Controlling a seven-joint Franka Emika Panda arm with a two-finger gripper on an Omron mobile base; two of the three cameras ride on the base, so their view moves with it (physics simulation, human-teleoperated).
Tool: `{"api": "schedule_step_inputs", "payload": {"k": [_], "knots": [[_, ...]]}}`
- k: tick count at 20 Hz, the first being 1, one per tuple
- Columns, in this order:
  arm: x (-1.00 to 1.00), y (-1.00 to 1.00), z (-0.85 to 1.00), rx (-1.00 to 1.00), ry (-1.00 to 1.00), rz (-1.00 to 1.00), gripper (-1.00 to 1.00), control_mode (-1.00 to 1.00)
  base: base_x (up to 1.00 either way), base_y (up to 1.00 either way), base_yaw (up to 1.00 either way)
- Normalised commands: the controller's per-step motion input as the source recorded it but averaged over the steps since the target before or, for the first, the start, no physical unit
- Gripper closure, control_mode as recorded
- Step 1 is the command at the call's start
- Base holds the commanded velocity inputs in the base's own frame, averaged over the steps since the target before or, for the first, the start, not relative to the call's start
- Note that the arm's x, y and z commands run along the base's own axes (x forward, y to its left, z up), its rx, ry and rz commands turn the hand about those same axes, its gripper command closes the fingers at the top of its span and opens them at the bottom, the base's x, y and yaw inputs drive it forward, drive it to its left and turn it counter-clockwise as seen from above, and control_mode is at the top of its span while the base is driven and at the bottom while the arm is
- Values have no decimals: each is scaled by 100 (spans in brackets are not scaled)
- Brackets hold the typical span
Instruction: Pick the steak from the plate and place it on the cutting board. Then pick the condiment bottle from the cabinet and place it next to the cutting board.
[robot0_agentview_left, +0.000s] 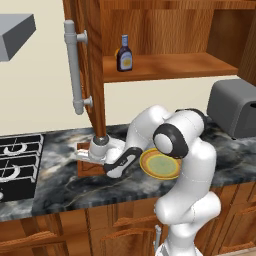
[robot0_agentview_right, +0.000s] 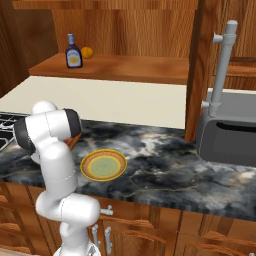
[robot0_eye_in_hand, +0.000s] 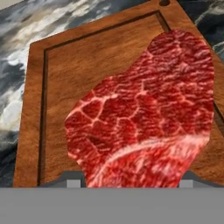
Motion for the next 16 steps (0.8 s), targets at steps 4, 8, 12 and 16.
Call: {"api": "schedule_step_inputs", "payload": {"k": [4,8,12,16], "knots": [[2,3,-9,0,0,0,-100,-100,0,0,0],[0,-5,1,1,-6,0,-100,-100,0,0,0],[0,-12,16,6,-2,0,-100,-100,0,0,0],[0,-11,18,6,-1,0,-100,-100,0,0,0]]}}
